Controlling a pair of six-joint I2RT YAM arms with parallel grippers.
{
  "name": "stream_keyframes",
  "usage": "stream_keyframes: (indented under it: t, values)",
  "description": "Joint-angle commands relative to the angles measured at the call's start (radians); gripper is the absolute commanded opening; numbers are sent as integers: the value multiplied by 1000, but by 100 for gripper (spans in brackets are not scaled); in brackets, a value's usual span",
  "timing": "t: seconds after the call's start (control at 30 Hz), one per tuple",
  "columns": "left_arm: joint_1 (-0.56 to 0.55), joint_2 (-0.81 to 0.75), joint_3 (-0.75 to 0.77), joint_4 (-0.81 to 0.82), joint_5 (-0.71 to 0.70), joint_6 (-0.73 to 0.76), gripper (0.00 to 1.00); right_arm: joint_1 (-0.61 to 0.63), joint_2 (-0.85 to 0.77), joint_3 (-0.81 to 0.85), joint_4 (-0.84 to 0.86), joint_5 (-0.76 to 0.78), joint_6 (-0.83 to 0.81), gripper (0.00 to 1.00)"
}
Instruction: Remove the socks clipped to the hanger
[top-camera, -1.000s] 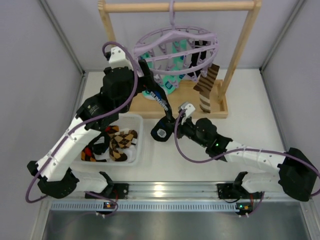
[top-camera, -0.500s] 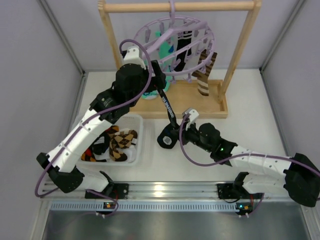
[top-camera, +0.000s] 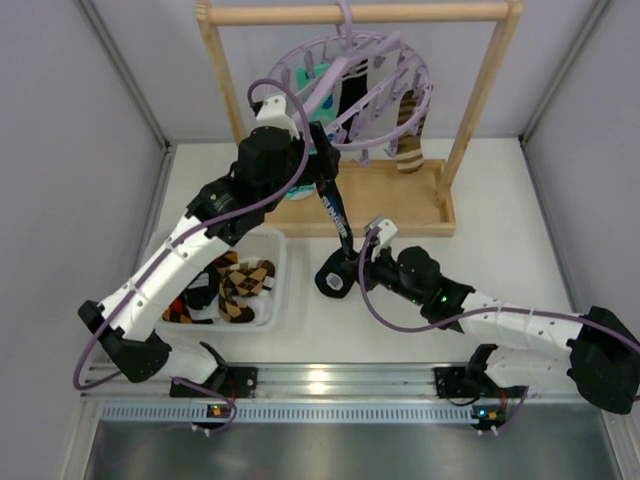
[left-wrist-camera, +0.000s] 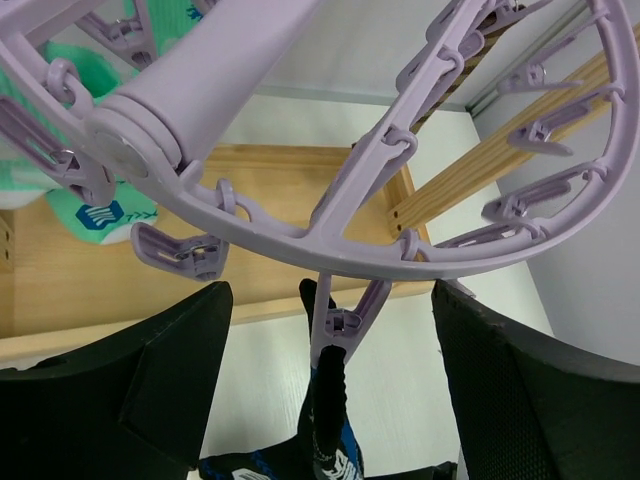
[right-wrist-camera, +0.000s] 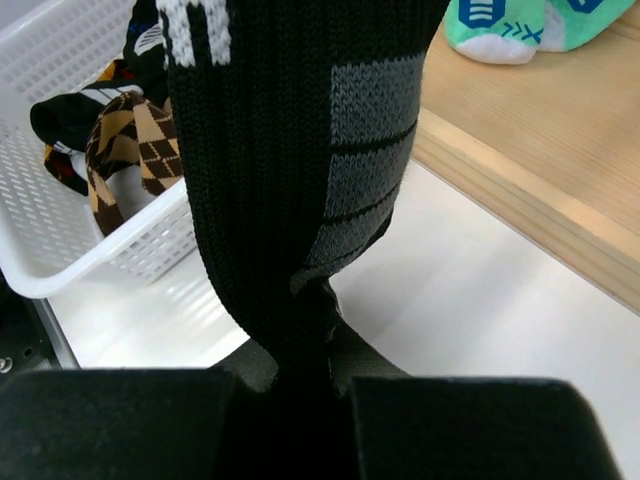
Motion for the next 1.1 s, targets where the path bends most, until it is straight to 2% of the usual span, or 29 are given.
stream_keyframes:
  t: [0.0,0.23,0.43,0.53,0.77,0.87,0.9,0.93,1.03,1.07]
  values:
    - [-12,17,8,62,-18,13,84,19,7,36,40,4,11,0]
    - [-21,62,48,62,31,58,73,19,2,36,41,-13,11,0]
    - [-36,80,62,63,19,67,68,19,1,34,46,-19,14,0]
    - [-36,85,71,62,8,78,61,19,7,33,46,-23,14,0]
    - [-36,105,97,62,-27,122,57,20,22,27,58,-36,17,0]
    - [-36,109,105,62,-36,136,51,19,25,24,64,-36,19,0]
    - [-36,112,109,62,-38,139,43,20,27,24,67,-36,19,0]
    - [-36,115,111,62,-42,142,40,20,27,24,67,-36,17,0]
    - [-35,121,112,62,-49,141,37,19,24,22,67,-36,19,0]
    - [-36,121,112,62,-47,139,33,20,19,24,67,-36,19,0]
